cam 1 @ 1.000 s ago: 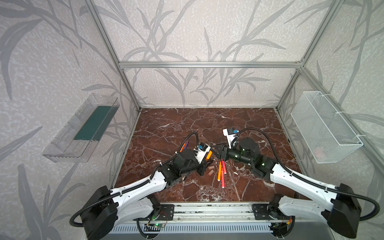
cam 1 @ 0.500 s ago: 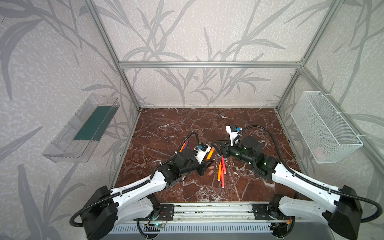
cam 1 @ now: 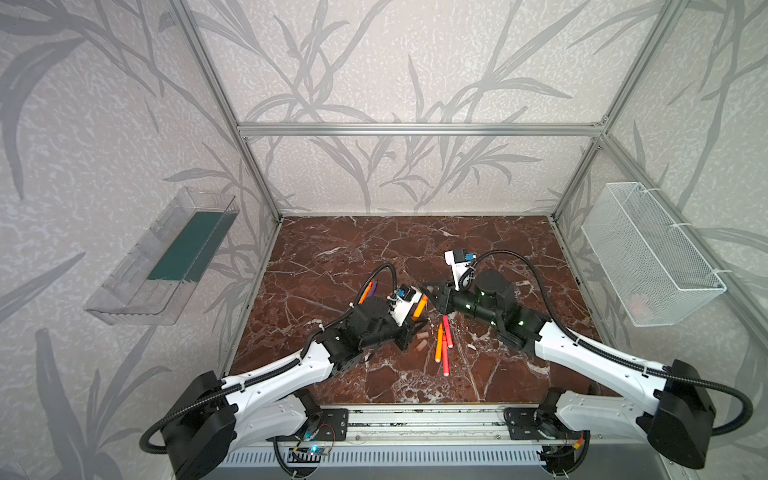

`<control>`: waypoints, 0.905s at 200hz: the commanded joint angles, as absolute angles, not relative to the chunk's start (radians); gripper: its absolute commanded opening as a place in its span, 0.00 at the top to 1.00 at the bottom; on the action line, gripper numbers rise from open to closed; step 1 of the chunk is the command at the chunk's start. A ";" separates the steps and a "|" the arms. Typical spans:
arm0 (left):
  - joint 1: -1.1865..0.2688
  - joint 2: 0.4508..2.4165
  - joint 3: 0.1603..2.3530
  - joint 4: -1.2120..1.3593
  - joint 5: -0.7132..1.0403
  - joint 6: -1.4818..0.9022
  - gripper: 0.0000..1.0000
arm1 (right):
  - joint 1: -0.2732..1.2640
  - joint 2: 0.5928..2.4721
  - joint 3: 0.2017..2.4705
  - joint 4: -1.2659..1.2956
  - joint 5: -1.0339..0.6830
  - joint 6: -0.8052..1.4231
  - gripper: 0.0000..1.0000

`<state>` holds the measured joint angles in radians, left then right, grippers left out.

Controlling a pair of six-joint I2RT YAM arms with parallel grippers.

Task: Insert the pens into the pen caps
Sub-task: 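Lower the pink cap onto the orange marker tip with the right gripper, then push the cap down onto the marker while the left gripper holds it steady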

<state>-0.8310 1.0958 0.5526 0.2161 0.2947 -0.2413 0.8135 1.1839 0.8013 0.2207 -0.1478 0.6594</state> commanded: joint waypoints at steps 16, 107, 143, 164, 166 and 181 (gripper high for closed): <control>-0.829 1.098 0.626 0.247 0.191 -0.359 1.00 | 0.821 1.142 0.764 0.224 -0.126 0.629 1.00; -0.870 1.185 0.548 0.534 0.193 -0.259 1.00 | 0.839 1.051 0.644 0.137 -0.132 0.572 1.00; -0.872 1.177 0.593 0.423 0.120 -0.227 1.00 | 0.883 1.040 0.581 0.210 -0.117 0.577 1.00; -0.870 1.163 0.583 0.454 0.109 -0.225 1.00 | 0.920 1.036 0.552 0.243 -0.080 0.583 1.00; -0.870 1.162 0.584 0.454 0.105 -0.225 1.00 | 0.925 1.034 0.548 0.245 -0.076 0.584 1.00; -0.868 1.159 0.598 0.442 0.052 -0.227 1.00 | 0.960 1.028 0.529 0.260 -0.037 0.592 1.00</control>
<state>-0.8997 1.1927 0.5190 0.3614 0.2447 -0.1883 0.8776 1.0378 0.5926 0.3450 -0.0105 0.6224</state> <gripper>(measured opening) 0.164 0.163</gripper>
